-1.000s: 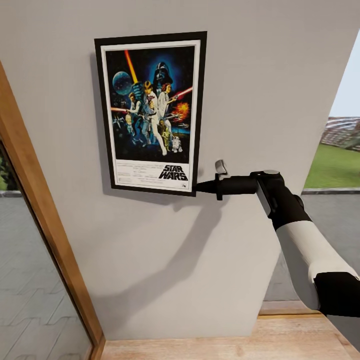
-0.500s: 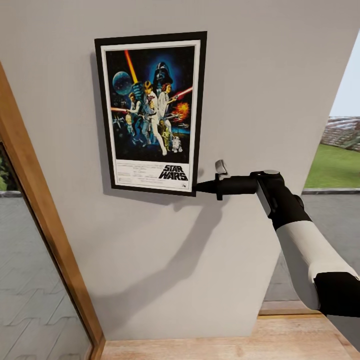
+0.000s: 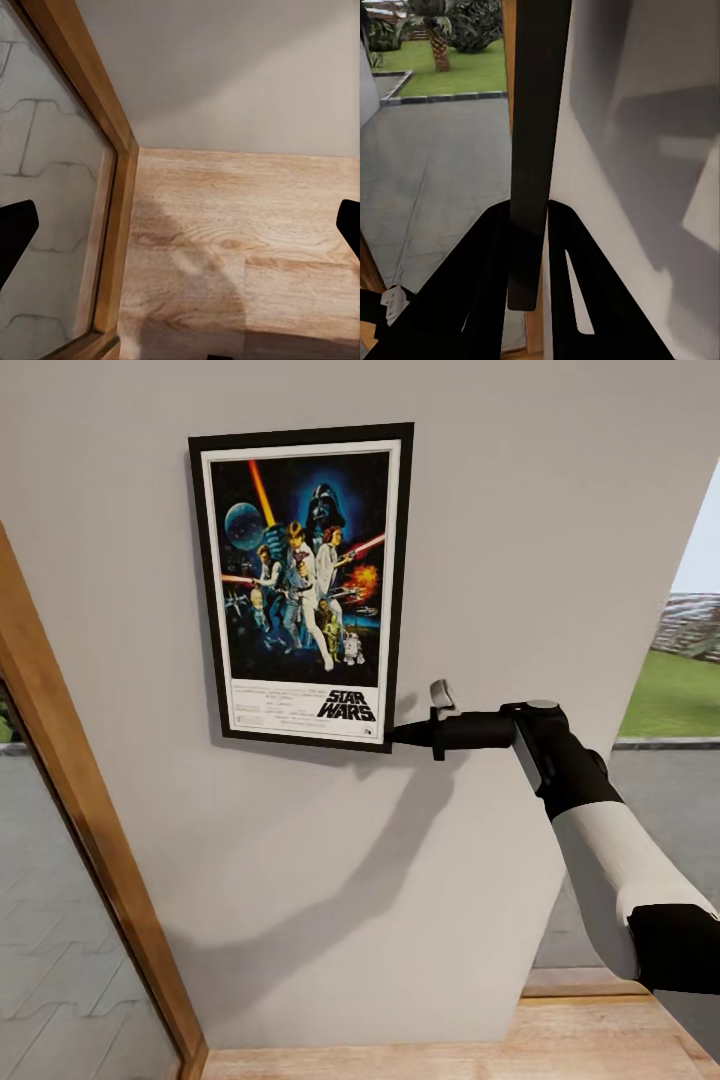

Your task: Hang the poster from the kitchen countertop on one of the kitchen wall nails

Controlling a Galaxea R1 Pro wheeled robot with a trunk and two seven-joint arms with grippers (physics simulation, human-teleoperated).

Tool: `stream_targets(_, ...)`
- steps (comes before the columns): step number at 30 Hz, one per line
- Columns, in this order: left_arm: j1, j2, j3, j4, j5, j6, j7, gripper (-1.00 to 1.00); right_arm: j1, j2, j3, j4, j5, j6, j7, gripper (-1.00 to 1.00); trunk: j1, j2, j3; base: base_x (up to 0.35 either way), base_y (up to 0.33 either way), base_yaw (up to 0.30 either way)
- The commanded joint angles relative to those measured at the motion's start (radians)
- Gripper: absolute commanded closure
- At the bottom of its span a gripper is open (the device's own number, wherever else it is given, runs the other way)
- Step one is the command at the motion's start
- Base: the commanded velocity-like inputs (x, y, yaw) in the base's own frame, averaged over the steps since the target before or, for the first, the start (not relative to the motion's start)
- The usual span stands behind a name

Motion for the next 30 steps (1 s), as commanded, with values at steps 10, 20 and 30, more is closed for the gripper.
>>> stream_targets(10, 0.0, 0.001, 0.003, -0.002, -0.002, 0.005, -0.007, -1.0, 0.0, 0.0, 0.002, 0.0, -0.002, 0.013, 0.003, 1.0, 0.0, -0.001, -0.001, 0.062, 0.0, 0.0)
stream_targets(20, 0.0, 0.001, 0.003, -0.002, -0.002, 0.005, -0.007, -1.0, 0.0, 0.0, 0.002, 0.0, -0.002, 0.013, 0.003, 1.0, 0.0, -0.001, -0.001, 0.005, 0.0, 0.0)
stream_targets(30, 0.001, 0.0, 0.003, -0.002, -0.002, 0.005, -0.007, -1.0, 0.0, -0.001, 0.002, -0.001, -0.002, 0.013, 0.002, 1.0, 0.0, -0.001, -0.001, 0.0, 0.0, 0.0)
